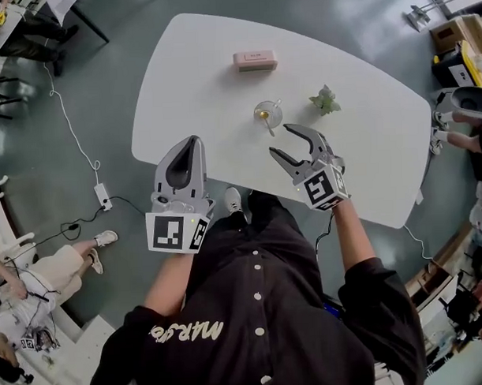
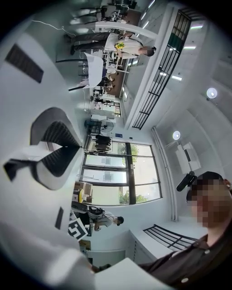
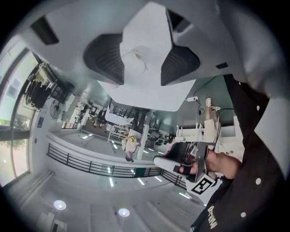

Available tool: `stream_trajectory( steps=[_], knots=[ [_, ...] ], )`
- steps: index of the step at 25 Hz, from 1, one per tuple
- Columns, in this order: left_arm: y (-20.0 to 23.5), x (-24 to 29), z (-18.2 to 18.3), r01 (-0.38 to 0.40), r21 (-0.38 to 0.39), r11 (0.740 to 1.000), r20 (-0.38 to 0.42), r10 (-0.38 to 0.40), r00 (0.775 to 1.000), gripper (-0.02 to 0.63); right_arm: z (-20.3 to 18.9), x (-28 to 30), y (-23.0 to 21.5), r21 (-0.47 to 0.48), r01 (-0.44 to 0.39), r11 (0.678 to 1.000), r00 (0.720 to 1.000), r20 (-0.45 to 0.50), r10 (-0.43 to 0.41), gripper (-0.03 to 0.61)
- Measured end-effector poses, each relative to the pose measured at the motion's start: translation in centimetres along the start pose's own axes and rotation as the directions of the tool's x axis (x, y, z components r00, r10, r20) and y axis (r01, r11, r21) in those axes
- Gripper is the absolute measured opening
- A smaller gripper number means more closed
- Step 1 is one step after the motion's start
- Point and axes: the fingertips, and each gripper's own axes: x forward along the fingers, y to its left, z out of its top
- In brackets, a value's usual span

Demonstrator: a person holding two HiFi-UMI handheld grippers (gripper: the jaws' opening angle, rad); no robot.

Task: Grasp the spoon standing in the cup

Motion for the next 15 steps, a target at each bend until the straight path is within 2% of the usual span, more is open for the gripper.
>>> stream_trajectory(
  steps=[10, 15],
  knots=[
    [0.3, 0.1, -2.3, -0.016, -0.015, 1.0, -0.059, 0.015, 0.998, 0.008, -3.9, 5.1, 0.3, -0.194, -0.046, 0.98, 0.991, -0.136, 0.02, 0.223],
    [0.3, 0.9, -3.2, -0.015, -0.023, 1.0, -0.071, 0.013, 0.997, 0.008, -5.2, 6.4, 0.4, -0.266, -0.06, 0.962, 0.986, -0.166, 0.016, 0.14]
  ],
)
